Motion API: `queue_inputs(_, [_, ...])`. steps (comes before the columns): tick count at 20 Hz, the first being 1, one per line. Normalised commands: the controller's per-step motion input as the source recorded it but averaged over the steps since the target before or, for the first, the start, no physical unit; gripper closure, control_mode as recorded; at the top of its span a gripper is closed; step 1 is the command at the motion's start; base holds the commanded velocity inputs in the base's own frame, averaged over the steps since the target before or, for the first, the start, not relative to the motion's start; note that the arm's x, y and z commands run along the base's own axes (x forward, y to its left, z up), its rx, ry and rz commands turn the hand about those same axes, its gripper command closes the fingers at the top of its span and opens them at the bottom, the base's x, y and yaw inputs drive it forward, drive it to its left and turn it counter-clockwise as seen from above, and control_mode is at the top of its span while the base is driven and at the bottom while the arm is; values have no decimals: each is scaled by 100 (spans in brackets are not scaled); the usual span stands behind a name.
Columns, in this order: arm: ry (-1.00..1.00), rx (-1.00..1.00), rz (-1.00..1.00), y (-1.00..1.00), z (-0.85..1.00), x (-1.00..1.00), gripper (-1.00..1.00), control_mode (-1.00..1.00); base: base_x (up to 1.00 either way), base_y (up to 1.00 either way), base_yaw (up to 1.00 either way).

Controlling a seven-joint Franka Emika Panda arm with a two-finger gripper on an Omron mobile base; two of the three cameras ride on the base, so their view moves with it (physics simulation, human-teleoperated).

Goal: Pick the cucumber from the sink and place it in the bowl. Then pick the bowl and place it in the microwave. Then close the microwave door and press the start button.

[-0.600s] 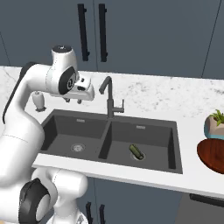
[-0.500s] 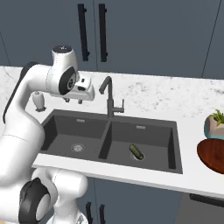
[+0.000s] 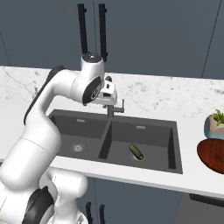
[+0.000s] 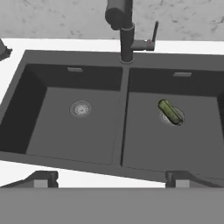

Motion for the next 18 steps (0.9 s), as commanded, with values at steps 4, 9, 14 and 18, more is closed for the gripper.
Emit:
queue_inputs(4, [-1,-7,3,-83,-74,5,-100,-100,0,0,0])
queue_inputs(9, [0,-2,0,-59,-96,8,-100,-100,0,0,0])
queue_inputs(14, [12,0,0,-12,-49,1,-100,-100,0,0,0])
queue_inputs(18, [6,-9,5,-13,-95,76,-100,-100,0,0,0])
